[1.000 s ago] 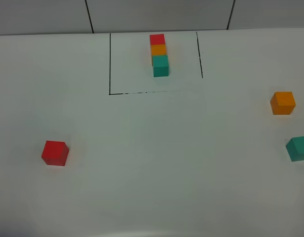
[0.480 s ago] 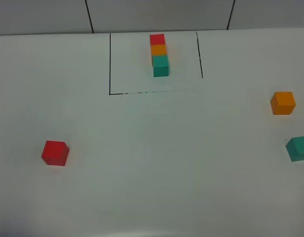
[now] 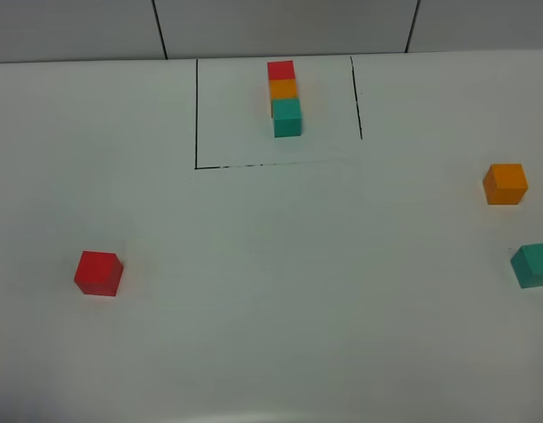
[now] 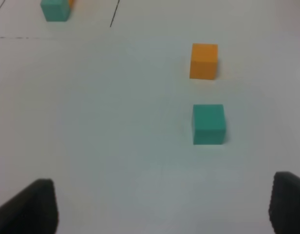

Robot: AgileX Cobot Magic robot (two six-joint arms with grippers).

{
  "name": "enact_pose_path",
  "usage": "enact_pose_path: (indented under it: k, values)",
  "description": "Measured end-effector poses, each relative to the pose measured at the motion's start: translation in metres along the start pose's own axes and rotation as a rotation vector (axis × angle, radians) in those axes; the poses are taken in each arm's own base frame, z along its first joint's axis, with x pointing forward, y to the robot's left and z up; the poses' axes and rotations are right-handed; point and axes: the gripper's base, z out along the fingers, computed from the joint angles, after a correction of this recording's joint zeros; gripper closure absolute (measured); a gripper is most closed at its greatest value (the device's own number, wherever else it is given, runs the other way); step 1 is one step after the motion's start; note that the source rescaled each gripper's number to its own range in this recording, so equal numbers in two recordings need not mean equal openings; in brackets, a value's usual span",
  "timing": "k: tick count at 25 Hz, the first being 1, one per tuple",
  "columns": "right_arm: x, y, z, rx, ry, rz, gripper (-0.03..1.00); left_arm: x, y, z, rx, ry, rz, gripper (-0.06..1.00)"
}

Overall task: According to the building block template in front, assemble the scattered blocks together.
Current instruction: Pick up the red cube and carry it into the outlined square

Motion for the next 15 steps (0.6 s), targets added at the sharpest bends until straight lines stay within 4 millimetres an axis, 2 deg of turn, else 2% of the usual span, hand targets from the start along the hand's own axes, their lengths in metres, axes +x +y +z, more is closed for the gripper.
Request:
enact_pose_path:
  k: [5, 10, 13, 15]
  values:
    - [0.000, 0.000, 0.000, 0.000, 0.000, 0.000, 0.21, 0.000, 0.000, 0.000, 0.000, 0.000, 0.000, 0.26]
    - [0.000, 0.000, 0.000, 0.000, 0.000, 0.000, 0.21, -0.004, 0.000, 0.000, -0.001, -0.011, -0.001, 0.09]
    - [0.000, 0.000, 0.000, 0.000, 0.000, 0.000, 0.21, -0.017, 0.001, 0.002, -0.001, 0.004, -0.006, 0.00]
    - [0.000, 0.000, 0.000, 0.000, 0.000, 0.000, 0.21, -0.028, 0.002, 0.004, 0.000, 0.039, -0.011, -0.03]
